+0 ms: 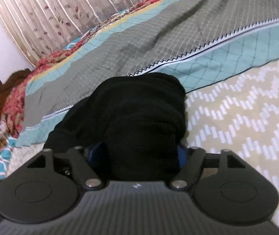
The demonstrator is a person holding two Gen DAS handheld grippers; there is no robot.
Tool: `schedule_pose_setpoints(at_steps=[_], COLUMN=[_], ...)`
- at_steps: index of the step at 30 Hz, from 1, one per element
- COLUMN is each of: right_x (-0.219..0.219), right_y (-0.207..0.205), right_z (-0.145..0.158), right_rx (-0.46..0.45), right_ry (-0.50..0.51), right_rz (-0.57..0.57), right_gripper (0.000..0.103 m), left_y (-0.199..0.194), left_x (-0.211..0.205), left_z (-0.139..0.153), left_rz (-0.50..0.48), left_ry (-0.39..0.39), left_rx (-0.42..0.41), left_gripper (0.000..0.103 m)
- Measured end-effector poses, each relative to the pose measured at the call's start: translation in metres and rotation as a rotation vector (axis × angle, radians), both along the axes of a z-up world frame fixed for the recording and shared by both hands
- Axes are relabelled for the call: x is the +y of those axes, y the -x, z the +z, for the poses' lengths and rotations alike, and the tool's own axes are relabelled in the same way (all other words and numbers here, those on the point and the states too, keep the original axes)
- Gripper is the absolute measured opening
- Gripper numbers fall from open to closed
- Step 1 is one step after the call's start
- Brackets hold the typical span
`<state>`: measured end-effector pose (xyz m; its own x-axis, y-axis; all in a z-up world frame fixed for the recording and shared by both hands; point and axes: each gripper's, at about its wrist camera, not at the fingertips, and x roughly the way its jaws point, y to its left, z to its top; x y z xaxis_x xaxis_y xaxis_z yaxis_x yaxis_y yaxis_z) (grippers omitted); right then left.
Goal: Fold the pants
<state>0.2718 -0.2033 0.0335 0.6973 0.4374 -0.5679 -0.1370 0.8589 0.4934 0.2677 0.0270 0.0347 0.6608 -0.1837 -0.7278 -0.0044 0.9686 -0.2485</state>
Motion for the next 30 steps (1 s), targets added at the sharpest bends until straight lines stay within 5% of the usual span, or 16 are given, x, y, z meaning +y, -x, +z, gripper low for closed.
schedule_pose_setpoints(at_steps=[3, 5, 9, 14, 30], right_x=[-0.002, -0.004, -0.009, 0.001, 0.021], right_y=[0.031, 0.050, 0.105, 0.162, 0.271], right_z=[0.020, 0.023, 0.023, 0.018, 0.009], right_rx=[-0.062, -0.044, 0.027, 0.077, 0.212], right_ry=[0.082, 0.111, 0.135, 0.157, 0.286], right_rz=[-0.057, -0.074, -0.095, -0.092, -0.065], right_gripper=[0.092, 0.093, 0.093, 0.103, 0.103], left_y=[0.017, 0.036, 0.089, 0.150, 0.277], left_x=[-0.009, -0.018, -0.028, -0.035, -0.034], left_z=[0.010, 0.013, 0.018, 0.014, 0.006], left_rz=[0.039, 0.051, 0.039, 0.018, 0.069], left_ry=[-0.109, -0.191, -0.231, -0.247, -0.203], left_rx=[0.026, 0.041, 0.071, 0.115, 0.170], left_gripper=[0.088, 0.090, 0.090, 0.098, 0.103])
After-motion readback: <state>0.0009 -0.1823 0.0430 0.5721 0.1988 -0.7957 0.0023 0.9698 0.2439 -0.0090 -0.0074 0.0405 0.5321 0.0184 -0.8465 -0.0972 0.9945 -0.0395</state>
